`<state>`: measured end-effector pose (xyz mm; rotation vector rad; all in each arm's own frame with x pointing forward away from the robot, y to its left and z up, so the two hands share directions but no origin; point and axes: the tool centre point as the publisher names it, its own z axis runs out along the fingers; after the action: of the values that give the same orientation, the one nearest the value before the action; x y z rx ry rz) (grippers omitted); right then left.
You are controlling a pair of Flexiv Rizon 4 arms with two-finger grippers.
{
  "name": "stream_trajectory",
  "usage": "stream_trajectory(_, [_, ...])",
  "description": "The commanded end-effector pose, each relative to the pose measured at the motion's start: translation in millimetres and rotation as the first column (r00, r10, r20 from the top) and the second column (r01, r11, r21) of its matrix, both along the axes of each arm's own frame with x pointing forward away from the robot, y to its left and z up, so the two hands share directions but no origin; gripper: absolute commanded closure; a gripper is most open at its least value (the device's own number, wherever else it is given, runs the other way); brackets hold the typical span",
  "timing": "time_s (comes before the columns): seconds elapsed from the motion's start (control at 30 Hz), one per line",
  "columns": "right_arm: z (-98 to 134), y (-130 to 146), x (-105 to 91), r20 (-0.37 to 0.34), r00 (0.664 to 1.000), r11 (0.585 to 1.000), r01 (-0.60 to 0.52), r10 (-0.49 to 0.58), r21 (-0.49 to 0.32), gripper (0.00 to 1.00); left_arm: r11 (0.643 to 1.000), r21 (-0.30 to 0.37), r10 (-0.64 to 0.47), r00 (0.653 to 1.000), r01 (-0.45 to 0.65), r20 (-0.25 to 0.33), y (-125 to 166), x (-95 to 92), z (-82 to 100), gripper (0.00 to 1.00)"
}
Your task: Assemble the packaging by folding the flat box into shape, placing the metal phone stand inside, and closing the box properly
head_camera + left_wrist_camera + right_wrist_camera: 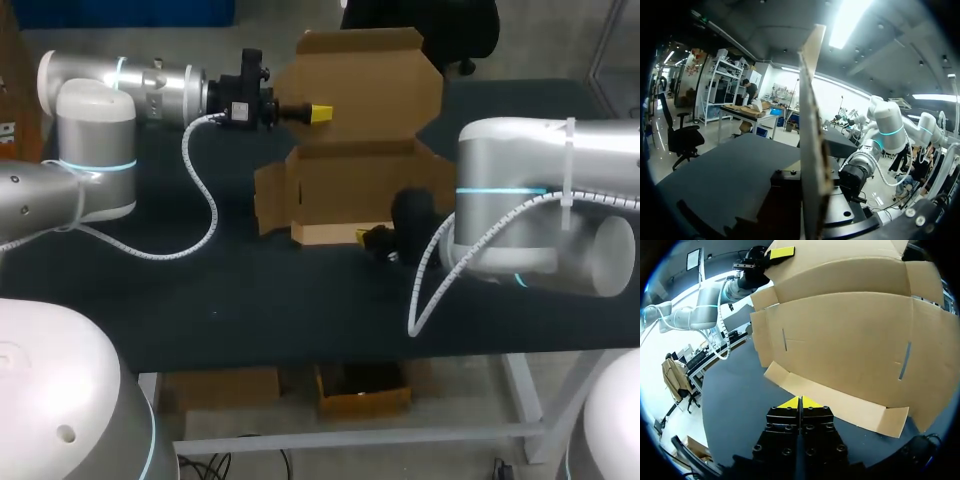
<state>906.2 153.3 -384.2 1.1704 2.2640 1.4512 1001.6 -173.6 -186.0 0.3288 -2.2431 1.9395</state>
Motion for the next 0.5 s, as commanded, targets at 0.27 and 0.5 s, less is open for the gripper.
stream_trajectory(0.27, [-20.2,9.5,12.6,0.038,0.998,0.998,0.055,-0.055,0.005,1.00,1.000,-0.001,-0.003,1.000,0.003,0.000,0.2,0.8,-1.0,1.00])
stream_trajectory(0.5, [-29.0,13.8,20.2,0.029,0.998,0.998,0.055,-0.055,0.004,1.00,1.000,-0.001,-0.003,1.000,0.003,0.000,0.2,0.8,-1.0,1.00])
